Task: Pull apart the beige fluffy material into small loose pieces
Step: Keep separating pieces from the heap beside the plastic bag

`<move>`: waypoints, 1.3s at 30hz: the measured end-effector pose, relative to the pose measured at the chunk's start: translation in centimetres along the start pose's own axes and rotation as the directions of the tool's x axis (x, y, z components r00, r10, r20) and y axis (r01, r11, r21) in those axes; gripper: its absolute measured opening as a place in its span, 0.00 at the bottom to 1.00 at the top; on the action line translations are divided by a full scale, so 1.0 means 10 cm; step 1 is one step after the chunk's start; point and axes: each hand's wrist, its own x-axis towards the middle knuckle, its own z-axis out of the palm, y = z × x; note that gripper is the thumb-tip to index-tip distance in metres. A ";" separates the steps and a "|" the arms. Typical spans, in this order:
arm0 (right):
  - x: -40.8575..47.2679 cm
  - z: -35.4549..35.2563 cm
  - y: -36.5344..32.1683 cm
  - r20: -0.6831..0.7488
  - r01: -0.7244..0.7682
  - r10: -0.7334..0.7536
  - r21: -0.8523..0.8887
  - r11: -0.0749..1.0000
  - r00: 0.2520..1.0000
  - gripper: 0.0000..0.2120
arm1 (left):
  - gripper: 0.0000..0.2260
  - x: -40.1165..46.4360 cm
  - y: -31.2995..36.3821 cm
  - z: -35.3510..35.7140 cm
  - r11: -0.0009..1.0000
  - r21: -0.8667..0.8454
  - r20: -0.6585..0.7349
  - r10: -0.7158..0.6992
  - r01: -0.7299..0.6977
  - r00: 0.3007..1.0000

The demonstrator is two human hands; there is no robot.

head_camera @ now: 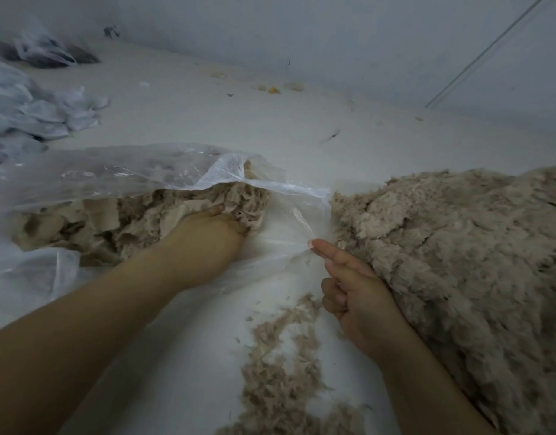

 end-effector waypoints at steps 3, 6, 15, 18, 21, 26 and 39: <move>0.01 -0.02 0.01 0.011 0.003 -0.003 0.017 1.000 1.000 0.16 | 0.18 0.01 -0.05 0.02 0.997 0.062 0.012 -0.046 0.045 0.999; 0.00 -0.04 0.01 0.027 -0.003 0.003 0.022 1.000 1.000 0.18 | 0.20 0.01 -0.07 0.05 0.990 0.102 0.025 -0.095 0.092 0.995; 0.00 -0.03 0.00 0.043 -0.004 0.005 -0.027 1.000 0.999 0.18 | 0.14 -0.06 0.22 -0.09 0.986 -0.072 -0.137 0.138 -0.148 0.981; 0.02 -0.05 0.04 0.060 -0.007 0.009 -0.032 0.999 0.998 0.19 | 0.17 -0.06 0.38 -0.12 0.983 -0.140 -0.105 0.107 -0.121 0.989; 0.02 -0.07 0.06 0.085 -0.002 0.007 -0.056 0.998 0.996 0.19 | 0.04 -0.04 0.46 -0.10 0.984 -0.136 -0.053 0.105 -0.111 0.993; -0.02 -0.06 0.06 0.164 0.050 -0.014 -0.220 0.974 0.986 0.22 | 0.12 0.01 0.57 -0.05 0.980 -0.126 -0.137 0.134 -0.151 0.981; -0.03 -0.04 0.05 0.230 0.036 0.013 -0.209 0.977 0.973 0.20 | 0.11 0.04 0.59 -0.17 0.952 -0.246 -0.244 0.123 -0.184 0.962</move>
